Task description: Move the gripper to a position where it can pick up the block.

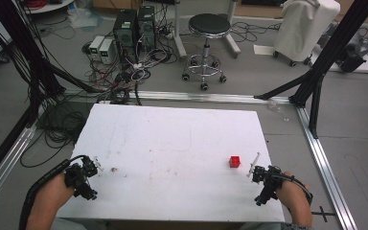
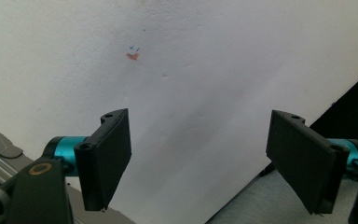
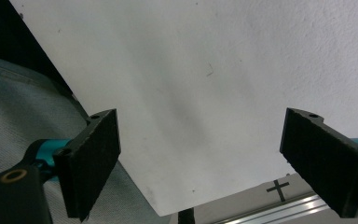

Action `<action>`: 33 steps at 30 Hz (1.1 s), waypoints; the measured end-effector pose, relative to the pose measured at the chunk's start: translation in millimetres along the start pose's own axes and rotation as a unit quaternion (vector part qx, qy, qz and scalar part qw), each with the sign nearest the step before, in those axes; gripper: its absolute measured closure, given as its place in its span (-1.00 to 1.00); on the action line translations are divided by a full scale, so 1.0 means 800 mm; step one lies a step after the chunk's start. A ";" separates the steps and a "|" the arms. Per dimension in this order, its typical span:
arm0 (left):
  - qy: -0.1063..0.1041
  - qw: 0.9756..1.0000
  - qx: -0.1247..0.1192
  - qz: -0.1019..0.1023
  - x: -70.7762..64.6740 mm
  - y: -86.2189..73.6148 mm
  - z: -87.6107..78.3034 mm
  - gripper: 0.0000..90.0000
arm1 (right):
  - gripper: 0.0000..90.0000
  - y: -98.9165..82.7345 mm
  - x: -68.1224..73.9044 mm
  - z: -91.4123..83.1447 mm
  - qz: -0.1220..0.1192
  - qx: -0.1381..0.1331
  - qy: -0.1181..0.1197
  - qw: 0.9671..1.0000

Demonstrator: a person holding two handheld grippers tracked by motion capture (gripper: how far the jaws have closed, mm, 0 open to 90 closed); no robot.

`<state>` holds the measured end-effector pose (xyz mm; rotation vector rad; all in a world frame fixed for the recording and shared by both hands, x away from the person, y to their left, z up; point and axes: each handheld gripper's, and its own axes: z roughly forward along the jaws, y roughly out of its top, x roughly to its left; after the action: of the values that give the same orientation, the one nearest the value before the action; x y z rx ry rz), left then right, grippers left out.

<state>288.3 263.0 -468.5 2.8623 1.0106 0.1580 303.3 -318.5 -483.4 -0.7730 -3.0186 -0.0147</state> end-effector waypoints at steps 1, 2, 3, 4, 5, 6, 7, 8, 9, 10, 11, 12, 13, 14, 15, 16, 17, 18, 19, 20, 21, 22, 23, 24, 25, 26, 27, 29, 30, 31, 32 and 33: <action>-0.001 1.000 0.002 0.001 0.000 0.000 0.000 -0.50 | -0.74 0.000 0.000 0.000 0.000 0.000 0.000 1.000; -0.001 1.000 0.002 0.001 0.000 0.000 0.000 -0.50 | -0.74 0.000 0.000 0.000 -0.001 0.000 0.002 1.000; -0.002 1.000 0.003 -0.001 0.000 -0.001 -0.001 -0.50 | -0.74 0.000 0.000 0.000 -0.001 0.000 0.002 1.000; -0.002 1.000 0.003 -0.001 0.000 -0.001 -0.001 -0.50 | -0.74 0.000 0.000 0.000 -0.001 0.000 0.002 1.000; -0.001 1.000 0.000 -0.005 0.000 -0.001 -0.001 -0.50 | -0.74 0.001 0.000 -0.001 -0.003 -0.002 0.002 1.000; -0.001 1.000 0.000 -0.005 0.000 -0.001 -0.001 -0.50 | -0.74 0.001 0.001 -0.001 0.000 -0.003 0.002 1.000; 0.000 1.000 -0.002 -0.005 0.000 -0.001 -0.001 -0.50 | -0.74 0.001 0.001 -0.001 0.000 -0.003 0.002 1.000; 0.000 1.000 0.001 -0.001 0.000 -0.001 -0.002 -0.50 | -0.74 0.001 0.001 -0.001 0.000 -0.003 0.002 1.000; 0.000 1.000 0.001 0.000 0.001 -0.001 -0.002 -0.50 | -0.74 0.001 0.001 -0.001 0.000 -0.004 0.002 1.000; -0.001 1.000 0.002 0.000 0.000 -0.001 -0.001 -0.50 | -0.74 0.001 0.001 -0.002 0.000 -0.003 0.002 1.000; -0.001 1.000 0.002 0.000 0.000 -0.001 -0.001 -0.50 | -0.74 0.000 0.000 -0.001 -0.001 -0.004 0.001 1.000; 0.000 1.000 0.002 -0.001 0.000 -0.001 -0.001 -0.50 | -0.74 0.000 0.000 -0.002 0.000 -0.003 0.002 1.000; 0.000 1.000 0.003 -0.002 0.000 -0.001 -0.001 -0.50 | -0.74 0.000 0.000 -0.002 0.000 -0.004 0.002 1.000; 0.000 1.000 0.003 -0.001 0.000 -0.001 -0.001 -0.50 | -0.74 0.000 0.000 -0.002 0.000 -0.004 0.002 1.000; 0.000 1.000 0.003 -0.001 0.000 -0.001 -0.001 -0.50 | -0.74 0.000 0.000 -0.001 0.000 -0.005 0.002 1.000; -0.001 1.000 0.003 -0.002 0.001 -0.001 -0.001 -0.50 | -0.74 0.000 0.000 -0.001 0.000 -0.005 0.002 1.000; -0.001 1.000 0.003 -0.002 0.001 -0.001 -0.001 -0.50 | -0.74 0.000 0.000 -0.001 0.001 -0.005 0.002 1.000; -0.001 1.000 0.003 -0.002 0.001 -0.001 -0.001 -0.51 | -0.74 0.000 0.001 -0.001 0.002 -0.005 0.002 1.000; -0.001 1.000 0.003 -0.002 0.001 -0.001 -0.001 -0.50 | -0.74 0.000 0.001 -0.002 0.001 -0.004 0.002 1.000; -0.002 1.000 0.001 -0.004 0.001 -0.001 -0.001 -0.50 | -0.74 0.000 0.001 -0.002 0.002 -0.006 0.002 1.000; -0.003 1.000 0.002 -0.004 0.001 -0.001 -0.001 -0.50 | -0.74 -0.001 0.001 -0.002 0.003 -0.005 0.001 1.000; -0.003 1.000 0.002 -0.004 0.001 -0.001 -0.001 -0.50 | -0.74 -0.001 0.001 -0.002 0.003 -0.005 0.001 1.000; -0.003 1.000 0.003 -0.003 0.001 -0.001 -0.001 -0.50 | -0.74 -0.001 0.000 -0.002 0.001 -0.006 0.001 1.000; -0.002 1.000 0.003 -0.004 0.001 -0.001 -0.001 -0.50 | -0.74 -0.001 0.000 -0.002 0.002 -0.006 0.001 1.000; -0.002 1.000 0.006 -0.002 0.001 -0.001 -0.001 -0.50 | -0.74 -0.001 0.000 -0.002 0.003 -0.006 0.001 1.000; -0.001 1.000 0.005 -0.002 0.000 -0.001 0.000 -0.50 | -0.74 -0.001 0.000 -0.001 0.003 -0.006 0.003 1.000; -0.001 1.000 0.005 -0.002 0.000 -0.001 0.000 -0.50 | -0.74 -0.001 0.000 -0.001 0.003 -0.006 0.003 1.000; 0.000 1.000 0.007 0.000 0.000 -0.001 -0.001 -0.50 | -0.74 0.000 0.000 -0.001 -0.001 -0.006 0.001 1.000; -0.001 1.000 0.006 -0.003 -0.001 -0.002 -0.002 -0.50 | -0.74 0.000 0.000 -0.001 0.000 -0.007 0.003 1.000; -0.001 1.000 0.006 -0.003 -0.001 -0.002 -0.002 -0.50 | -0.74 0.000 -0.001 -0.001 -0.002 -0.008 0.000 1.000; 0.000 1.000 0.004 -0.003 0.000 -0.002 -0.003 -0.50 | -0.74 0.000 -0.001 -0.002 0.000 -0.009 -0.001 1.000; 0.000 1.000 0.004 -0.003 0.000 -0.002 -0.003 -0.50 | -0.74 0.000 -0.001 -0.002 -0.001 -0.011 0.001 1.000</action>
<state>286.7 264.3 -466.3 2.8665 1.0233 0.1536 304.0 -319.1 -482.0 -0.7704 -3.0234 -0.0488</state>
